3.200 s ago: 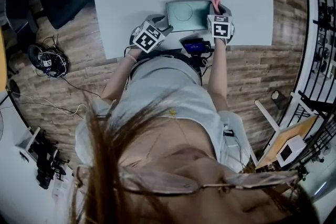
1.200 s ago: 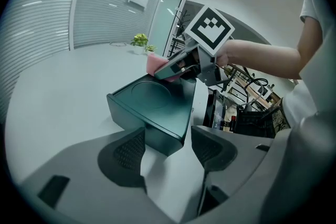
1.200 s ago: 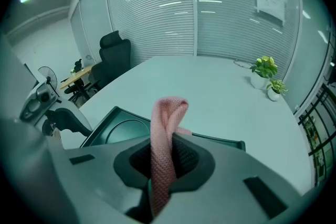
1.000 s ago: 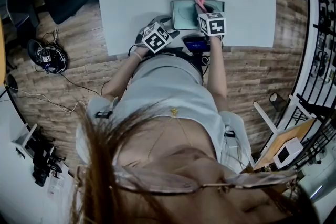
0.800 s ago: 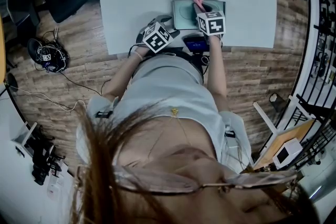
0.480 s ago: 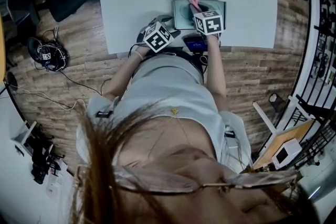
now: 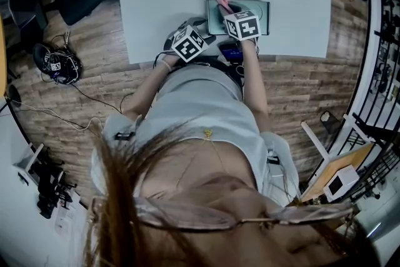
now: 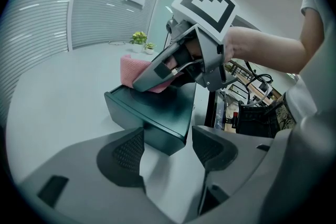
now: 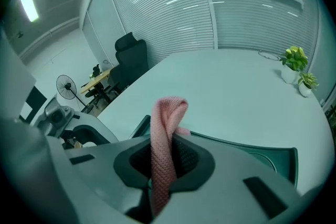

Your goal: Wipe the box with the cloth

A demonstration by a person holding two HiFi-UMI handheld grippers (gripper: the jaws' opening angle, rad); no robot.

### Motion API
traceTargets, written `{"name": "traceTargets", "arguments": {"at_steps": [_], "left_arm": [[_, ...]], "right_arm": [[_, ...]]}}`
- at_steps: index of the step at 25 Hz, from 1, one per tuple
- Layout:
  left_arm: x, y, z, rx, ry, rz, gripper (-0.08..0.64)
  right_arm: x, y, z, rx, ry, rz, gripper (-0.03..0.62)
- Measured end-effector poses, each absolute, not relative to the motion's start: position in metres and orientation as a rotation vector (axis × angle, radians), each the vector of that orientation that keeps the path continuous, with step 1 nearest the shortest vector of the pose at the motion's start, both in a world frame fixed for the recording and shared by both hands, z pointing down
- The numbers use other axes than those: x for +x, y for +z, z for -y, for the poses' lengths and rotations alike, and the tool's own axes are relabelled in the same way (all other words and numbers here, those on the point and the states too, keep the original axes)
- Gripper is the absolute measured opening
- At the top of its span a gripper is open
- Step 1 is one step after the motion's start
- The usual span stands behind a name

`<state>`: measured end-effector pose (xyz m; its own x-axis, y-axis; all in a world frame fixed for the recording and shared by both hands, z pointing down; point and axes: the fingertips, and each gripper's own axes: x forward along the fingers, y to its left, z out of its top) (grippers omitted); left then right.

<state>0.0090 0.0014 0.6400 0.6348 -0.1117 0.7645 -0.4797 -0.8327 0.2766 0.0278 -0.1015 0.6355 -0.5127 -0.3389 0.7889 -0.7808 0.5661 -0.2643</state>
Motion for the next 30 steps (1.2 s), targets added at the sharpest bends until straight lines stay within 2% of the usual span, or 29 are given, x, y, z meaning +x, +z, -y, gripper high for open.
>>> {"name": "traceTargets", "arguments": {"at_steps": [21, 30], "left_arm": [[0.007, 0.641, -0.001, 2.398, 1.076, 0.487, 0.284], [0.005, 0.644, -0.002, 2.407, 1.09, 0.525, 0.284]], "right_arm": [[-0.013, 0.63, 0.086, 0.791, 0.807, 2.183, 0.038], [0.034, 0.607, 0.097, 0.972, 0.68, 2.212, 0.04]]}}
